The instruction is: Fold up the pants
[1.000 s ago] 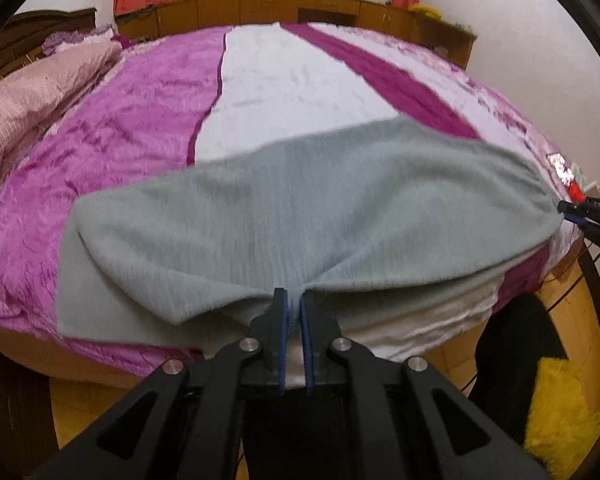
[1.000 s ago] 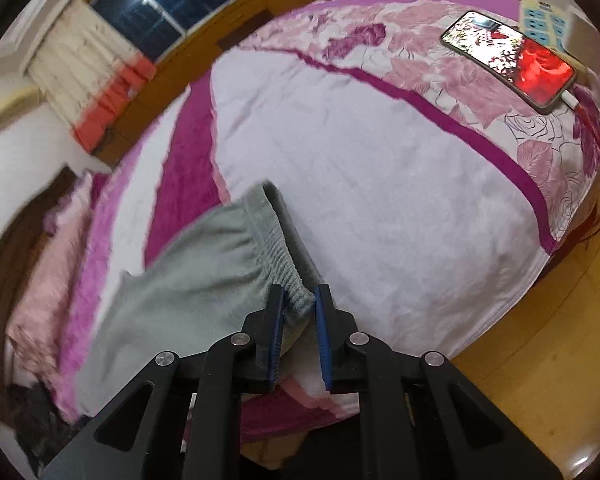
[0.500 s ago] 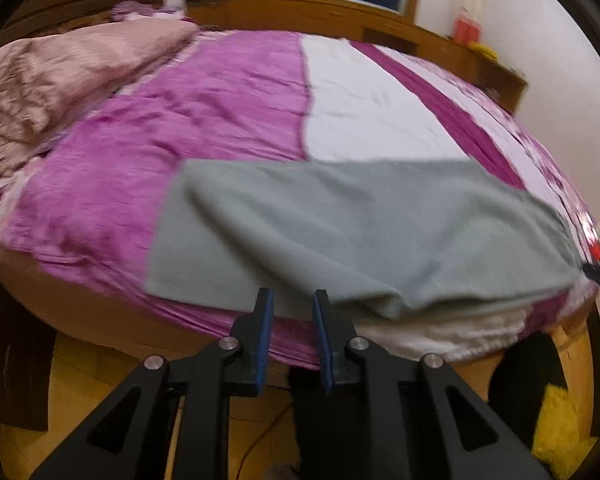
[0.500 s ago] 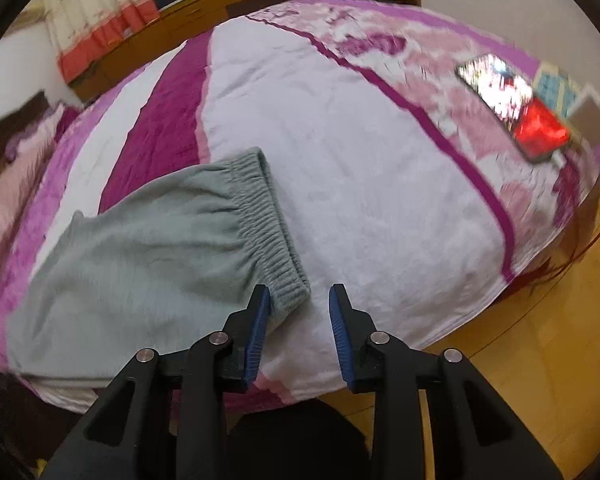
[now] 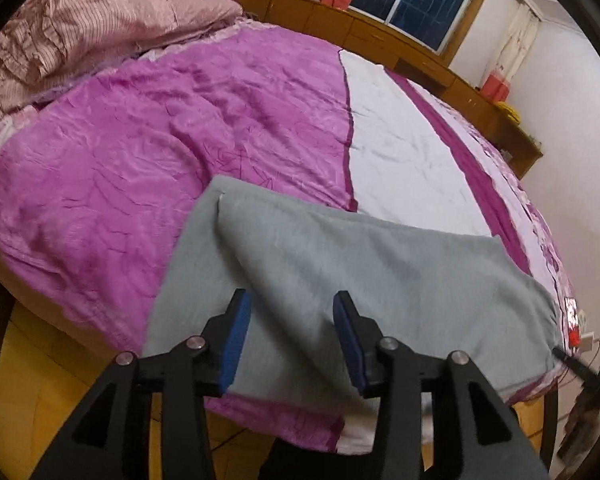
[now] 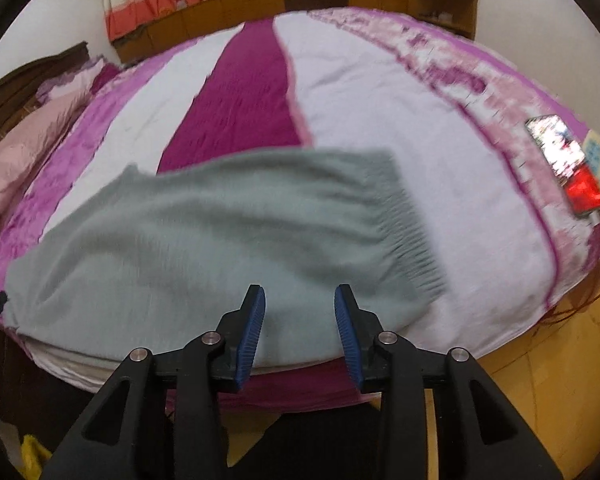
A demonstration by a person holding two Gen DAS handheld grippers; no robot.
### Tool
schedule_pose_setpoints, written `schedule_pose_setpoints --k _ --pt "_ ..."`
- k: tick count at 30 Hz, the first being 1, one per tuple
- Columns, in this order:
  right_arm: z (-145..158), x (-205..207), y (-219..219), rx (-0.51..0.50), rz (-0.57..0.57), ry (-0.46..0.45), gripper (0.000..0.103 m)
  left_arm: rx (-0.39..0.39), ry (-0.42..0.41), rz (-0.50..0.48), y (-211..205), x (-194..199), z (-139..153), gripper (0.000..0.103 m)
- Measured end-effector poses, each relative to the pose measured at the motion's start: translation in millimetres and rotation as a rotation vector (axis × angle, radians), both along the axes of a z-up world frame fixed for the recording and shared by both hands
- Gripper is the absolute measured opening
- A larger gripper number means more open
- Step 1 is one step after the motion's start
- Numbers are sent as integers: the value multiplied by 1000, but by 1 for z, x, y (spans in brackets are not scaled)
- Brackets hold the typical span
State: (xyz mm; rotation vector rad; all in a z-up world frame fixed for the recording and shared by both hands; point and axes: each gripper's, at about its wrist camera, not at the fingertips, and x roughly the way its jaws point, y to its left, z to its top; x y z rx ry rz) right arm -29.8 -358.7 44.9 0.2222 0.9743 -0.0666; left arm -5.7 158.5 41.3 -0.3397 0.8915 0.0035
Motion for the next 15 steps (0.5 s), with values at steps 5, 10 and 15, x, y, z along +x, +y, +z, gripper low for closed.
schedule_pose_setpoints --k 5,10,15 --pt "-29 0 17 -28 21 44 30 7 -54 -12 -14 13 12 11" --pt "-30 -1 21 -55 23 44 30 -16 -58 -92 -45 36 23 23" --pt "-33 -3 20 -45 24 34 31 37 -37 -195 -78 44 27 30"
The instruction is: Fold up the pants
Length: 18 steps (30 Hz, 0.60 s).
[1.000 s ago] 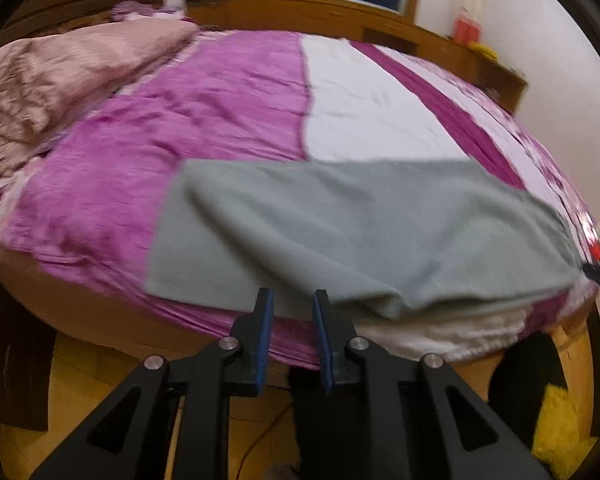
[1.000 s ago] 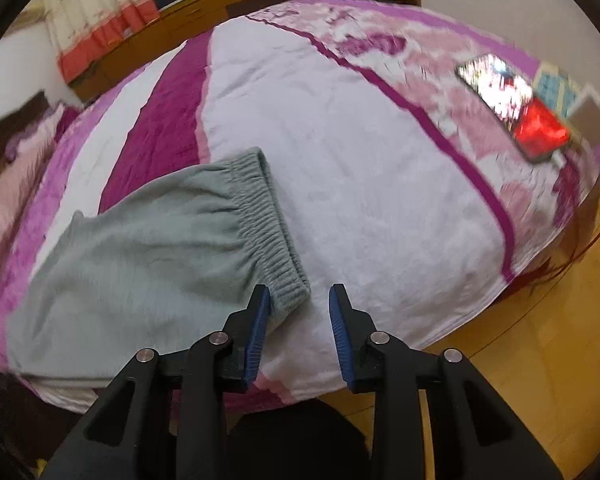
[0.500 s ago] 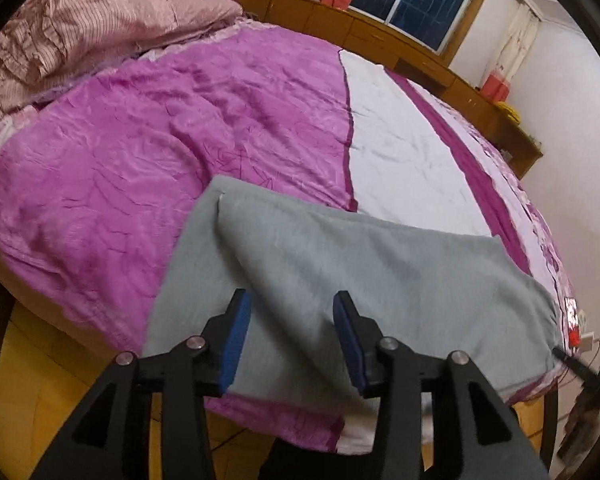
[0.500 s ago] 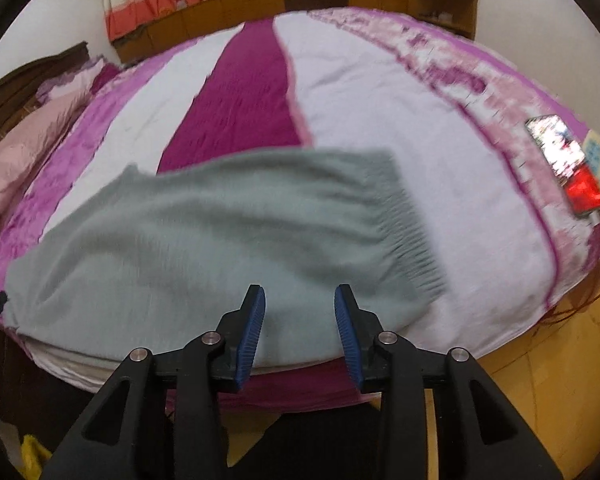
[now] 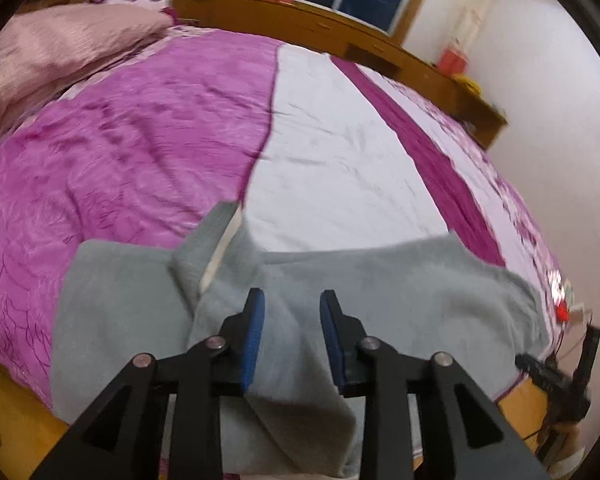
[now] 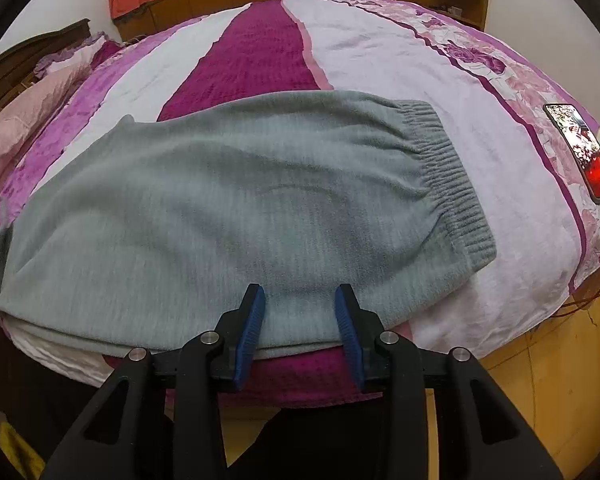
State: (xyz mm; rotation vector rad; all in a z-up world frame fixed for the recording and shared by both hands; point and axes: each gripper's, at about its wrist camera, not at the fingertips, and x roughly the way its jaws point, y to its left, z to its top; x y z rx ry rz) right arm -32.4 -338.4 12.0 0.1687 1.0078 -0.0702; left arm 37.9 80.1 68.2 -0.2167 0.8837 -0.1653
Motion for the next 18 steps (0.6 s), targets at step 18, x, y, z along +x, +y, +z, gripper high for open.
schedule_pose_setpoints --k 18 --pt "-6 -7 -7 73 -7 -58 32 66 -1 238 18 -19 -15 40"
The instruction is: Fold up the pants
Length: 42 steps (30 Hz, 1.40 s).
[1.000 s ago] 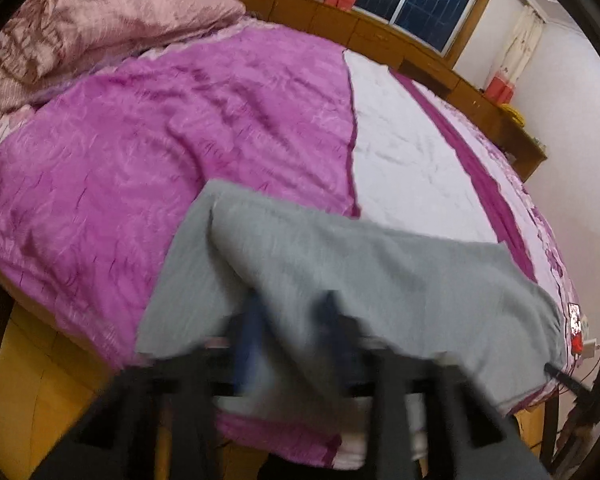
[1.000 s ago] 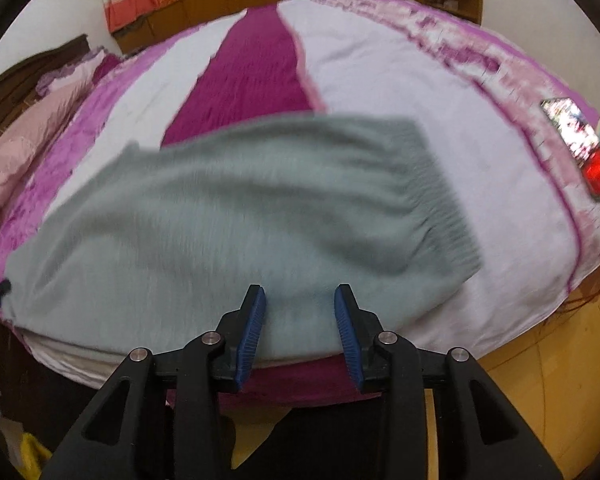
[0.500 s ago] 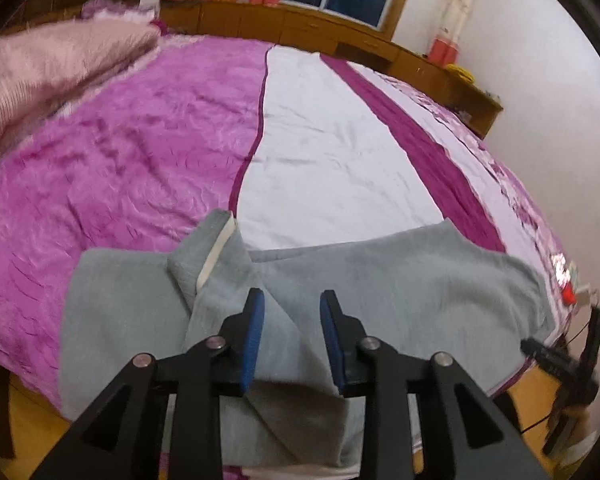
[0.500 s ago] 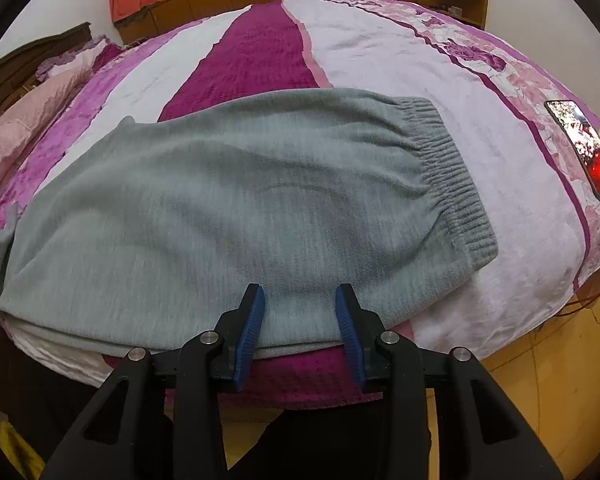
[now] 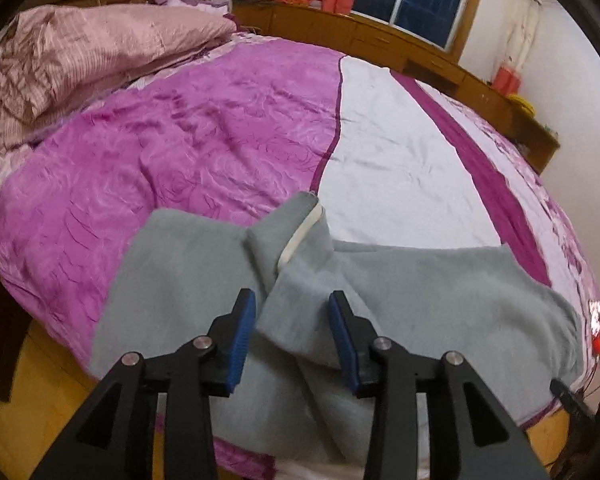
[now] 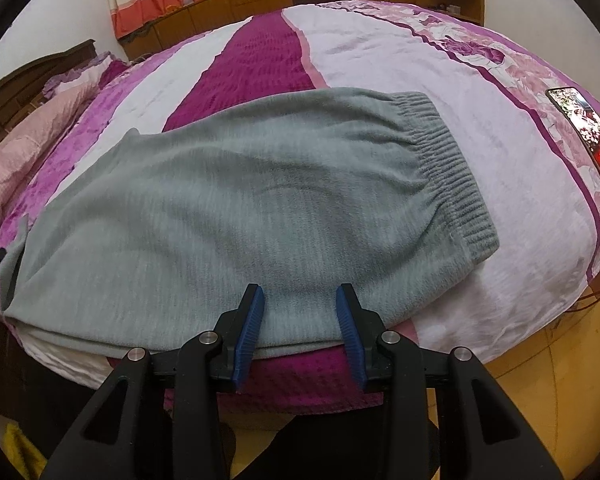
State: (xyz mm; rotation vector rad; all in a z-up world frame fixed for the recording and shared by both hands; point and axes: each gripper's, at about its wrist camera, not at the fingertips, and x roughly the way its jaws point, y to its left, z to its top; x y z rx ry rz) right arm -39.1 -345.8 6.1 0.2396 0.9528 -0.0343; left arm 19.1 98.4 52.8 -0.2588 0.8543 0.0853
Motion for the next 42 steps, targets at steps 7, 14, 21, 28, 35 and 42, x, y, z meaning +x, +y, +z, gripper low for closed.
schedule_pose_setpoints --k 7,14,21,28,35,42 --pt "-1 -1 0 1 4 -8 32 -76 9 -12 -7 6 -9 17" --pt "-1 -3 -1 4 5 -18 32 -61 -46 -4 10 -9 16 8" --pt "-1 -4 -1 4 4 -19 32 -125 -35 83 58 -22 14 6" --pt "-1 -4 -1 0 -2 -17 32 -18 -27 91 81 -37 17 4" --pt "1 -1 0 -13 -5 0 32 20 79 128 103 -49 -23 4" --pt "1 0 1 -10 -2 5 32 42 76 120 102 -50 -22 5"
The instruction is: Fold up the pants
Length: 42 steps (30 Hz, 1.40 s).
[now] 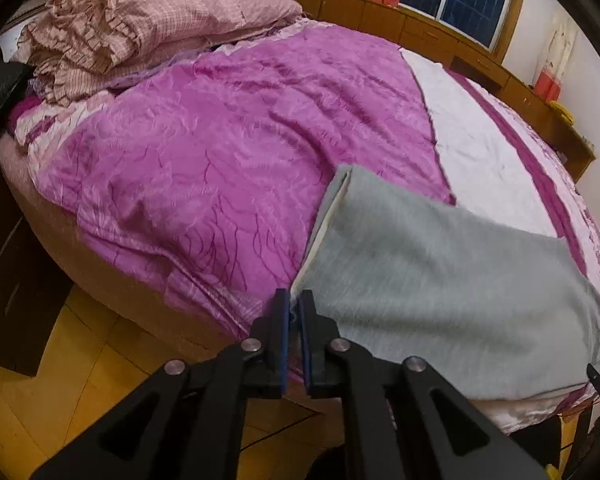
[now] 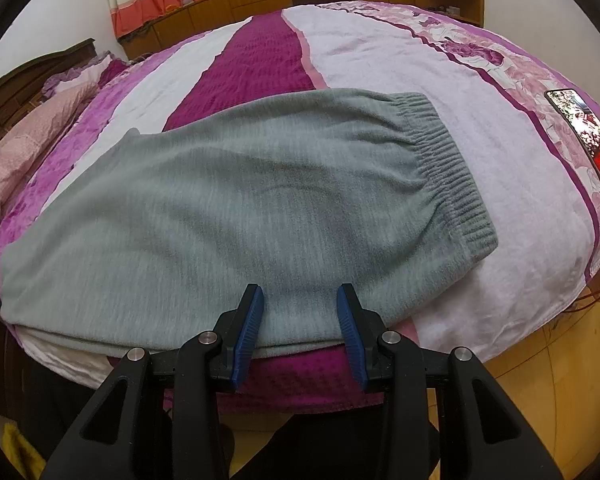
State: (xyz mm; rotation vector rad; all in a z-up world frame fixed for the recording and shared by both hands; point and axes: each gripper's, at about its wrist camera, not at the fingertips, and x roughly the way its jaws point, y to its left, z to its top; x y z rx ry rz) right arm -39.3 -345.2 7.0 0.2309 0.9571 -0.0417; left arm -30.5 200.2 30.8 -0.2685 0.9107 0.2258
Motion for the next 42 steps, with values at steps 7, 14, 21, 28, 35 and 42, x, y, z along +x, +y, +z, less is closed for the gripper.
schedule_pose_setpoints --k 7,14,21,28,35,42 --pt "0 -1 1 1 -6 -5 32 19 -76 -29 4 3 31 20" --pt "7 -6 3 -7 -13 12 32 14 -114 -190 -18 46 45 34" --pt "2 -6 3 -10 -5 21 32 78 -61 -251 -27 85 30 34" --pt "-1 -5 2 -7 2 15 33 36 -33 -257 -21 91 13 34" --pt "-2 -6 1 -2 8 6 33 22 -23 -219 -13 89 2 34" --pt "-3 -7 1 -1 11 0 33 20 -36 -232 -14 88 3 34"
